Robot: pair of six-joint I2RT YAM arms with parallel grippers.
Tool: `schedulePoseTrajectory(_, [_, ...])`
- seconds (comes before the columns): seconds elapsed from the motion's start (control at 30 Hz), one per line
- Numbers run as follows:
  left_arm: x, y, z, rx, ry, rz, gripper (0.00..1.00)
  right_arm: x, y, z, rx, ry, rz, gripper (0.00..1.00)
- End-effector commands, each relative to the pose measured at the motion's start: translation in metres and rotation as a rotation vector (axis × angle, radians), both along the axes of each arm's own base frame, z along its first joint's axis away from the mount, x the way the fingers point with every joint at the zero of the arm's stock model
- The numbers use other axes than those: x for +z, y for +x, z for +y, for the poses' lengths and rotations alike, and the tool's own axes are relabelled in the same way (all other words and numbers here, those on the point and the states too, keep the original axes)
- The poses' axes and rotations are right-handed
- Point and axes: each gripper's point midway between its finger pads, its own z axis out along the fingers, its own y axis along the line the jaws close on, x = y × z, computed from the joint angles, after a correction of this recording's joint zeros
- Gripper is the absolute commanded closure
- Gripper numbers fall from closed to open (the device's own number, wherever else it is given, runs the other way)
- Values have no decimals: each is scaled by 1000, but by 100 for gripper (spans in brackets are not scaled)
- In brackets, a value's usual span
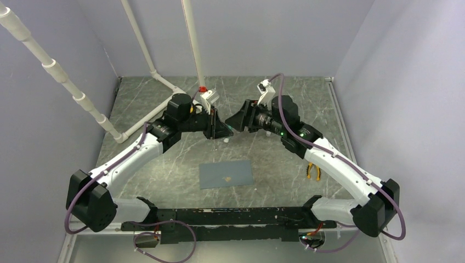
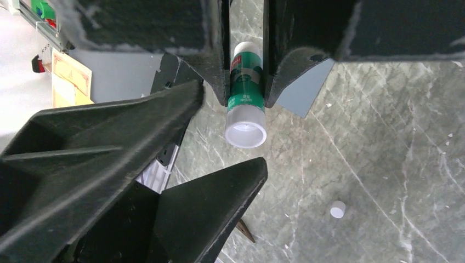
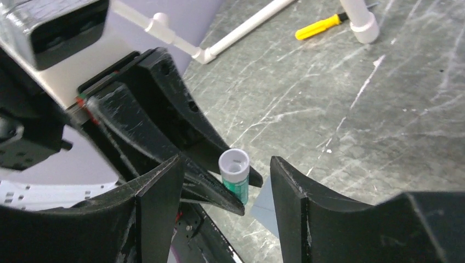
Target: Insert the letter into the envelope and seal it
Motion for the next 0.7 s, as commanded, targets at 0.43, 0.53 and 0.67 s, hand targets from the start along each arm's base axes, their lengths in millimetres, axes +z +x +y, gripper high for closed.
schedulePoseTrajectory(0.43, [23,3,0,0,-30,-62,97,4,15,12,-58,-33,-7,68])
schedulePoseTrajectory(0.53, [25,-7,-3,-62,-45,-54,98,12,5,19,34,-12,-67,86])
schedulePoseTrajectory(0.67, [28,-31,-3,-197,-53,-48,98,33,-27,18,267,13,-259,100])
